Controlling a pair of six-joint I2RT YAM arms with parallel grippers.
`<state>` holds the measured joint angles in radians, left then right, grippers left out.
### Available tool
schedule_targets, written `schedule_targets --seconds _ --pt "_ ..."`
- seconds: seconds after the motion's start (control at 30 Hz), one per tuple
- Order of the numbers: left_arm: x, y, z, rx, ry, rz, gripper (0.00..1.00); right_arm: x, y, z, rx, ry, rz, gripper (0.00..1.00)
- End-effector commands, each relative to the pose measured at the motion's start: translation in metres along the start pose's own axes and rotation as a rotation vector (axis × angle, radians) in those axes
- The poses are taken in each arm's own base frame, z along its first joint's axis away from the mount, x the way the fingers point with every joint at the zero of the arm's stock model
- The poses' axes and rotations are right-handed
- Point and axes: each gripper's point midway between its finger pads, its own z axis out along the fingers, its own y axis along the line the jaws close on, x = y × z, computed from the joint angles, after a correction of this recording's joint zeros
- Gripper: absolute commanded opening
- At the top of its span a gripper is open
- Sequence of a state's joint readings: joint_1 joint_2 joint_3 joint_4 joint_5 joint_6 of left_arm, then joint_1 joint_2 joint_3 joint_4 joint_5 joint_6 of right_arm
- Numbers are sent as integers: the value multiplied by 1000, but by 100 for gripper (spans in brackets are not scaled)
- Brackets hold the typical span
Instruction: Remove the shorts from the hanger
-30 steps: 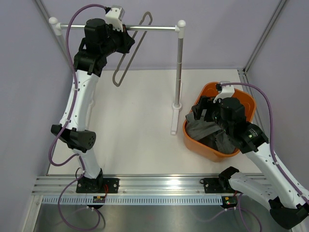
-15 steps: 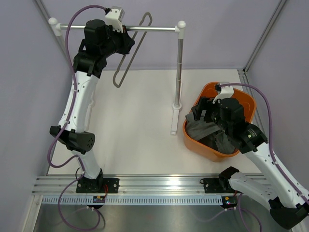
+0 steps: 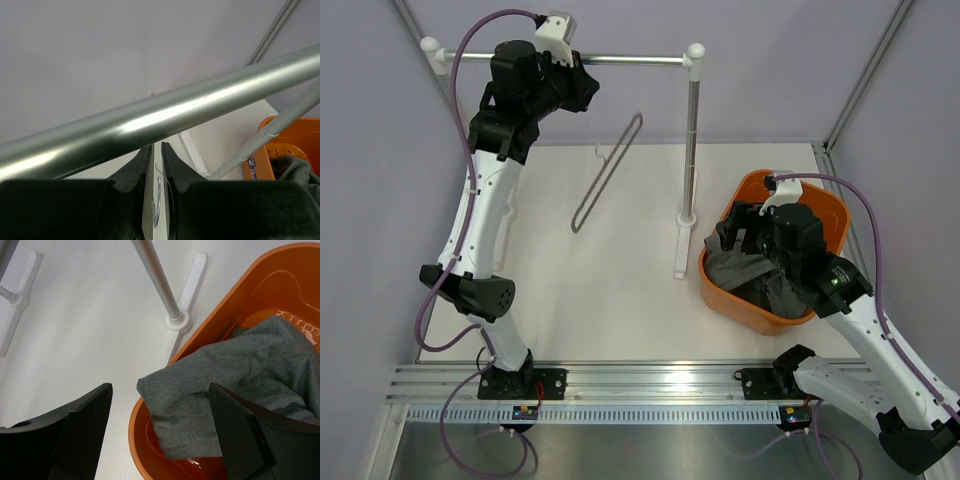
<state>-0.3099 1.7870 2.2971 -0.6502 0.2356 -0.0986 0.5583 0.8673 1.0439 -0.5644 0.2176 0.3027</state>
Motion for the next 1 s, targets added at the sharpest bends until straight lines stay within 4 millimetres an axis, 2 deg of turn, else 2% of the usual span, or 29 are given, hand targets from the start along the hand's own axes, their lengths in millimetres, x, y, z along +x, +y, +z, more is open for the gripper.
schedule_targets --seconds 0.0,0.07,0.13,0.23,0.3,0.37,0.4,0.43,0.47,0.5,0.57,0.6,0.63,0.7,0.73,0.77,0.83,0.97 --pt "-37 -8 -19 1 -116 31 15 -9 4 -1 -22 -36 13 86" --pt "-37 -9 -19 4 -114 31 14 -8 4 -1 -20 -35 13 87" --pt "-36 -9 -18 7 -112 33 5 -7 3 0 -18 -34 14 87" --pt "-32 -10 -16 10 -97 32 1 -6 3 1 -19 -31 15 87" --pt "-24 -11 -15 9 -72 28 2 -5 4 1 -21 -30 13 87" --pt "-16 -16 -15 14 -53 28 8 -6 5 1 -25 -33 20 87" --pt "4 -15 -8 9 -11 22 10 -5 6 2 -29 -28 18 87" --pt "13 -18 -5 -8 6 25 12 -5 6 3 -29 -28 20 87" --pt "21 -22 -7 -13 20 33 18 -5 6 3 -29 -28 20 87" --pt "50 -22 1 -21 80 35 20 -4 6 4 -30 -25 19 87" --pt "77 -30 5 -50 132 46 27 -4 6 4 -32 -26 21 87" --pt "84 -33 3 -66 138 53 37 -5 6 3 -28 -25 21 87" --pt "118 -32 5 -123 202 67 43 -5 6 3 -28 -25 24 87" --pt "137 -40 3 -140 219 80 55 -4 5 2 -29 -22 23 87" --pt "170 -41 3 -181 281 102 58 -4 6 1 -31 -23 28 87" --pt "183 -38 2 -210 305 114 59 -3 6 1 -31 -21 28 86" --pt "223 -31 1 -274 401 147 60 -3 5 -2 -31 -20 30 86" --pt "294 -20 -2 -324 587 161 57 -2 3 -5 -28 -24 36 87"
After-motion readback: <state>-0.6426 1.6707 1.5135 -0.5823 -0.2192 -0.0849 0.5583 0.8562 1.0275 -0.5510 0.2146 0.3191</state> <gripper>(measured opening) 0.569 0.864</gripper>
